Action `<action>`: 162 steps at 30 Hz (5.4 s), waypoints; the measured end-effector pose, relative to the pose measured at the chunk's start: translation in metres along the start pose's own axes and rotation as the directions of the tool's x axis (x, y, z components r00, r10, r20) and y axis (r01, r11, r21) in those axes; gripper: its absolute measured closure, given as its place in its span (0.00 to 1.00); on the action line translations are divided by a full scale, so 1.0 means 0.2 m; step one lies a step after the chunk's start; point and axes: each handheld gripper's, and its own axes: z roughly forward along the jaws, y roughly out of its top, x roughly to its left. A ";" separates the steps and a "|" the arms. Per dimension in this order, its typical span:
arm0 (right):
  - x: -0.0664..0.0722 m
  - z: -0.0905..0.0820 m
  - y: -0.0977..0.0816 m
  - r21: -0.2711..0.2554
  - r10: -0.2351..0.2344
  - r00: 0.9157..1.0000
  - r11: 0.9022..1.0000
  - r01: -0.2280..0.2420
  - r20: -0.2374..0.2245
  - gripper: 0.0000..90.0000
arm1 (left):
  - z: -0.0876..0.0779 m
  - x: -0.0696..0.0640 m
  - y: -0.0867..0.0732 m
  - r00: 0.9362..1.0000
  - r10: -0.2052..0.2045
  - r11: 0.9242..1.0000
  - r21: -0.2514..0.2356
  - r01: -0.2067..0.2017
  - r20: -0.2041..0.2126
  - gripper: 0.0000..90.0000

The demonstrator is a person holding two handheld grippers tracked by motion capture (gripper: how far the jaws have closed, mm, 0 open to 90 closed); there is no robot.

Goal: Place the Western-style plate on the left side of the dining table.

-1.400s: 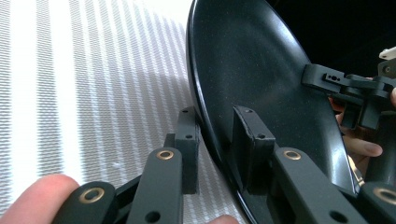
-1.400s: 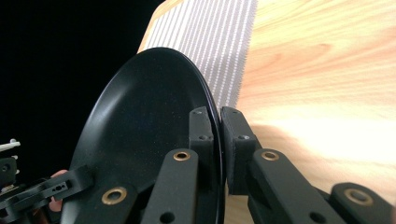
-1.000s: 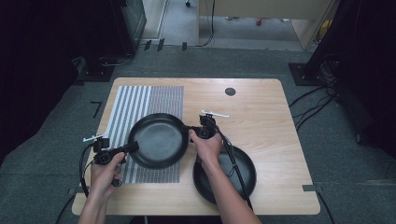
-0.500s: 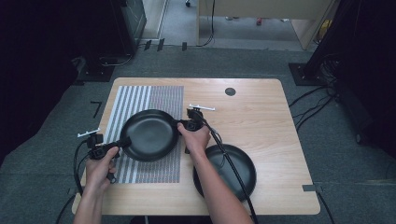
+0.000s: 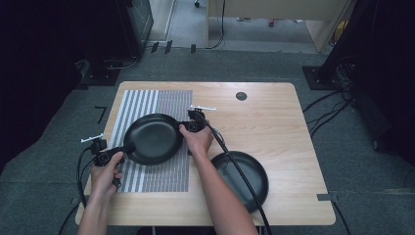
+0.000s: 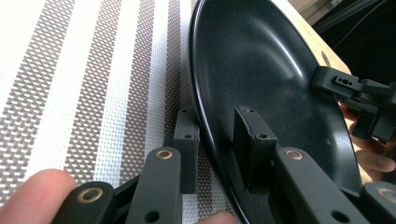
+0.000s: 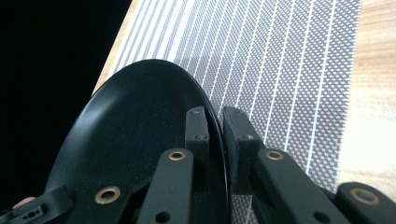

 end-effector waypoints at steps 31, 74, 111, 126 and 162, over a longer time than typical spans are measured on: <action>-0.04 0.12 0.00 -0.072 0.019 1.000 0.997 -0.019 0.003 0.90 | 0.08 -0.01 0.00 0.998 0.002 0.997 -0.074 -0.006 -0.057 0.66; 0.04 -0.07 0.04 -0.174 -0.187 0.982 0.966 0.189 0.027 0.51 | -0.04 -0.02 0.03 0.995 0.065 0.974 -0.213 -0.079 -0.071 0.37; -0.11 -0.57 -0.10 -0.131 -0.354 0.926 0.920 0.371 0.133 0.28 | -0.23 -0.11 -0.20 0.950 0.293 0.936 -0.172 -0.307 -0.105 0.24; -0.25 -0.79 -0.17 -0.152 -0.334 0.930 0.922 0.356 0.152 0.28 | -0.27 -0.10 -0.29 0.922 0.336 0.921 -0.137 -0.364 -0.192 0.24; -0.59 -1.17 -0.33 -0.201 -0.254 0.938 0.932 0.303 0.237 0.26 | -0.31 -0.08 -0.42 0.843 0.464 0.869 -0.044 -0.492 -0.272 0.21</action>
